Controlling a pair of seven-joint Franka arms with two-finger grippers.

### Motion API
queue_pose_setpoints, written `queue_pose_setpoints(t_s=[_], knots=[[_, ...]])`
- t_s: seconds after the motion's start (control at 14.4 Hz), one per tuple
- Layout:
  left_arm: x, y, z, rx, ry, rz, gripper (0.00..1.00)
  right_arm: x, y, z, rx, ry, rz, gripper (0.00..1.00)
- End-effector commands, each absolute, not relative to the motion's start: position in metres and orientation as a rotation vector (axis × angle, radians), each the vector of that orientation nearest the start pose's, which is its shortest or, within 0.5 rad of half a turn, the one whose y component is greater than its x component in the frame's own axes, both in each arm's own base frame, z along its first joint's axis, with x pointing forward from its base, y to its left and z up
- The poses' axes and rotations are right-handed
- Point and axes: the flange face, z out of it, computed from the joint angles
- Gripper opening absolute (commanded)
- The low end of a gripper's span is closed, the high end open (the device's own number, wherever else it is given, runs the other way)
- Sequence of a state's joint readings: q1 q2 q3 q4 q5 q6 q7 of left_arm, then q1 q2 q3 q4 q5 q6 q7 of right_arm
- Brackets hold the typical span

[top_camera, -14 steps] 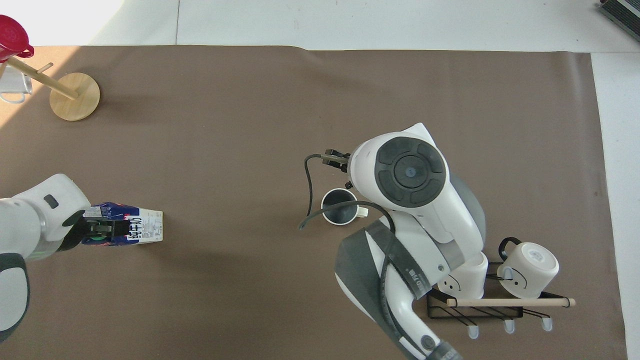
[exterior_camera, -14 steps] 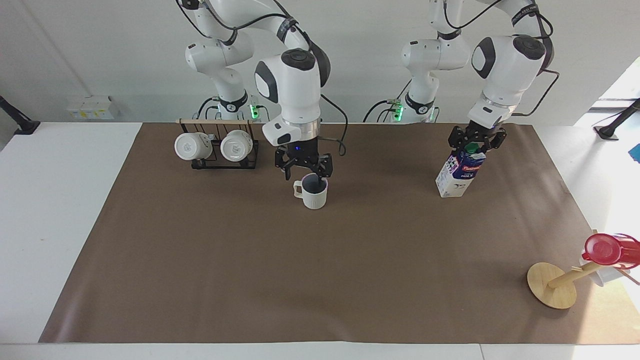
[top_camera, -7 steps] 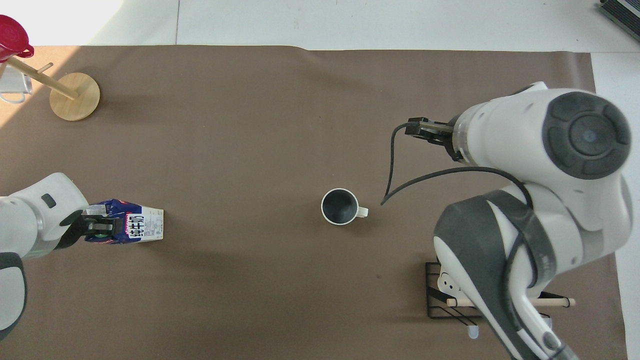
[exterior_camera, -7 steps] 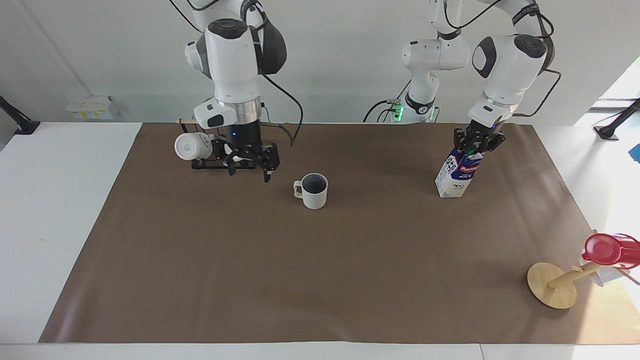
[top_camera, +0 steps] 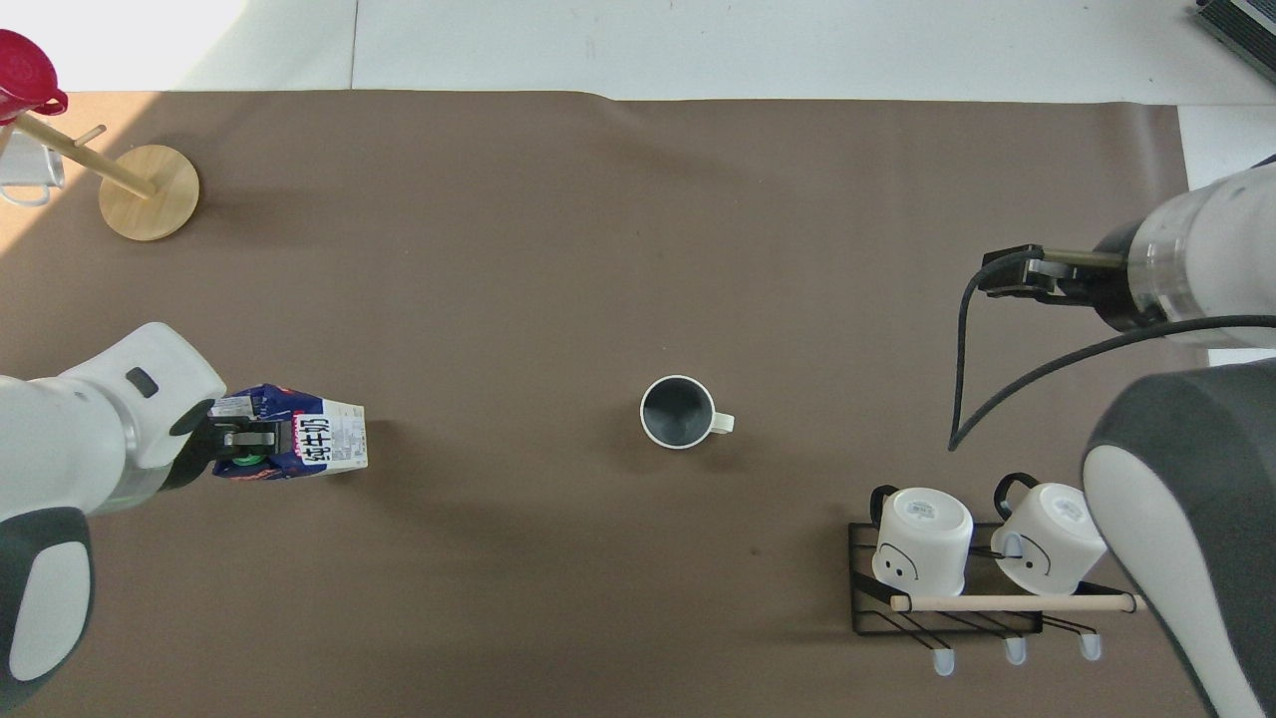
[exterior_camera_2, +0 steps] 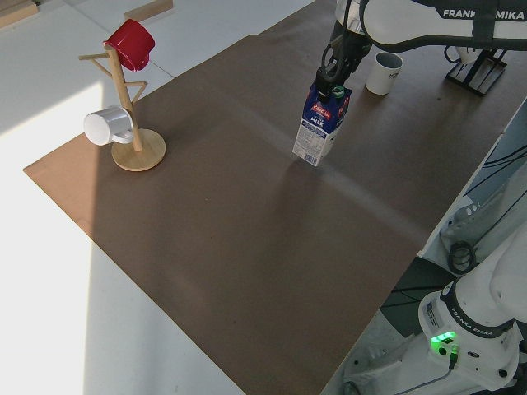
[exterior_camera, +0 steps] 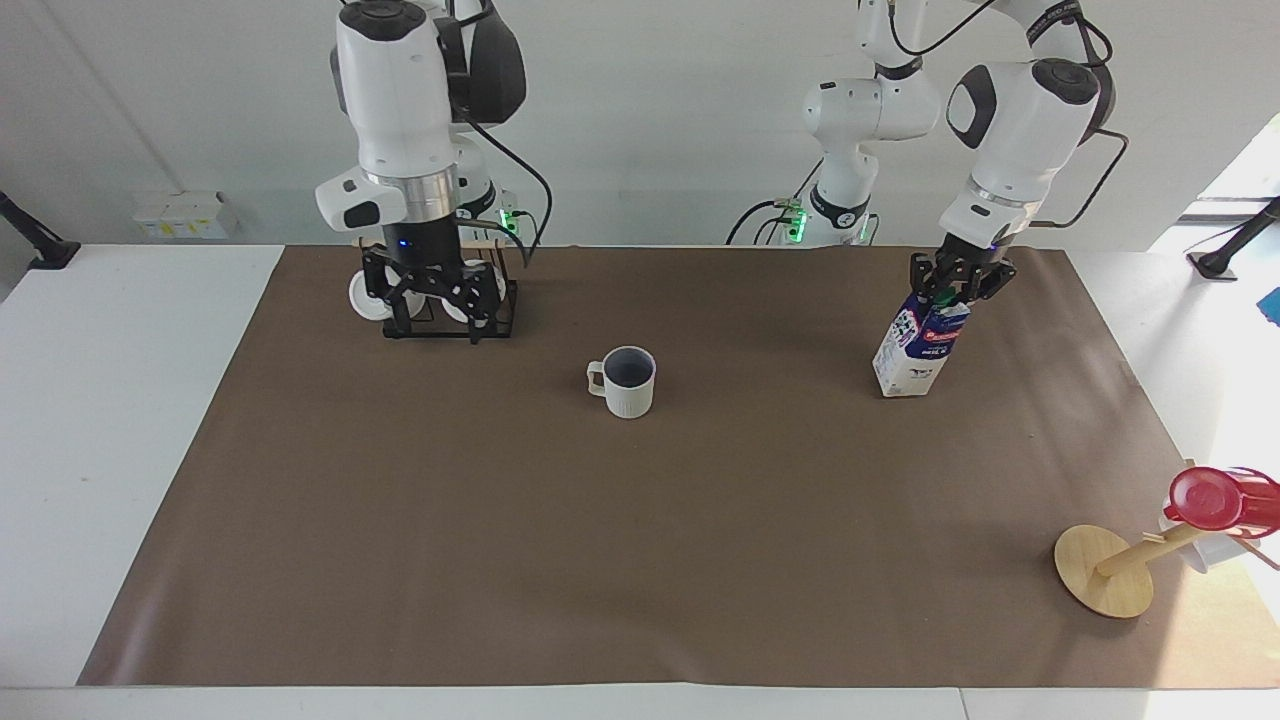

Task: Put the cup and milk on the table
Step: 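Withdraw the right gripper while the left gripper carries the carton toward the mug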

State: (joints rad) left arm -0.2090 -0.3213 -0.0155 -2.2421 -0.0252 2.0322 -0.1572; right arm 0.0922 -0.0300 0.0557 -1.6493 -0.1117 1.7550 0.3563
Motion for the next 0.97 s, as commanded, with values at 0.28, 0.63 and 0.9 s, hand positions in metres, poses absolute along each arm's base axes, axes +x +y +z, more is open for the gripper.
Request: queue_pose_setpoints(t_s=[0.28,0.63,0.9], knots=[[0.457,-0.209,0.515,-3.196,-0.013,-0.142,0.47,0.559,0.034,0.658,-3.115,0.249,-0.133,1.0],[0.464,-0.273,0.497,-3.173,-0.034,-0.181,0.43,0.545,0.029,0.662,-3.124,0.216,-0.093,1.0],[0.465,-0.302,0.473,-3.191,-0.061,-0.205,0.44,0.546,0.026,0.66,-3.113,0.238,-0.091,1.0]])
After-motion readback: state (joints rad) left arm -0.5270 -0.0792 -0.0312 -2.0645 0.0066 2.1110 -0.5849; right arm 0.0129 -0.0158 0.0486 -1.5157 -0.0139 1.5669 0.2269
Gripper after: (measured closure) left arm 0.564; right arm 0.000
